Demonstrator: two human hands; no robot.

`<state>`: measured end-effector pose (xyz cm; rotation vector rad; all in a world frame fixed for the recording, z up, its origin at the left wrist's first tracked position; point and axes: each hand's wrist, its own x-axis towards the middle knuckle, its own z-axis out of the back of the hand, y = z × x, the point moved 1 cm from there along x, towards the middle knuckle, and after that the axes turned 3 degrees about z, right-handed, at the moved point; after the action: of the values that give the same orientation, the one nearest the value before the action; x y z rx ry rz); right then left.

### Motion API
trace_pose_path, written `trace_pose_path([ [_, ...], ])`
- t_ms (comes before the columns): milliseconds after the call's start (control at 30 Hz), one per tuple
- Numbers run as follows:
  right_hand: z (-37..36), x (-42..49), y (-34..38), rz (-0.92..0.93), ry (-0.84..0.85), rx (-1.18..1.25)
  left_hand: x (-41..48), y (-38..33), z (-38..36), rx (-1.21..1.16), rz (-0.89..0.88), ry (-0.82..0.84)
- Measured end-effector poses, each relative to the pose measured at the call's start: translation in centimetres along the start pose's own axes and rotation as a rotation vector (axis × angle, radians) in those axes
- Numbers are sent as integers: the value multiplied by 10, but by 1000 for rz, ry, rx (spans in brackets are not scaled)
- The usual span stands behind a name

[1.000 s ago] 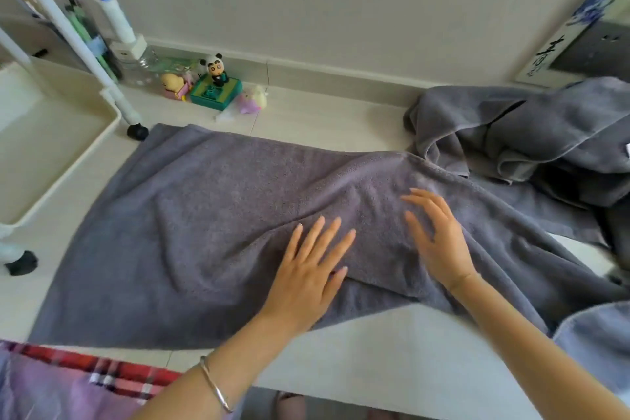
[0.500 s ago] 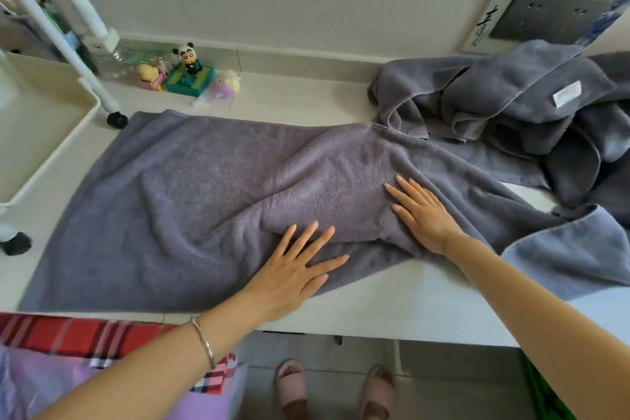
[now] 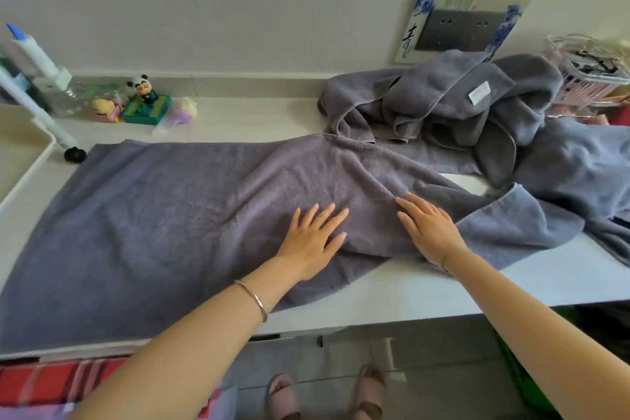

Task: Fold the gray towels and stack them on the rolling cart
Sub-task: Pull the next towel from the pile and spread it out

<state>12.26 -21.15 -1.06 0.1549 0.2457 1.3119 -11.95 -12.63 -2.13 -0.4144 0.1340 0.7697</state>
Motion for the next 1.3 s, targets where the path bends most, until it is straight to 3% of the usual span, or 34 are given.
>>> trace_pose_path([
  [200,26,-62,-59,-249,-34,-212,14,-18,-1,30,151,14],
  [300,38,-83,-76,-428,-158,-88,28,-28,13,93,161,-34],
  [433,50,-96,-101,-541,-196,9,55,-54,31,34,22,-264],
  [567,62,-95,-129,-552,-240,81,86,-112,38,-79,-157,-317],
  [767,80,-65,-153,-466,-200,161,134,-195,29,-169,-141,-140],
  [1000,82,-26,-177,-420,-135,157,181,-234,8,-346,-50,64],
  [1133,90,-40,-203,-456,-274,525,202,-252,-2,-673,89,194],
  [1200,101,-59,-221,-524,-394,766,211,-265,-5,-649,90,197],
  [1300,111,-84,-239,-543,-416,952,219,-277,-5,-503,41,234],
])
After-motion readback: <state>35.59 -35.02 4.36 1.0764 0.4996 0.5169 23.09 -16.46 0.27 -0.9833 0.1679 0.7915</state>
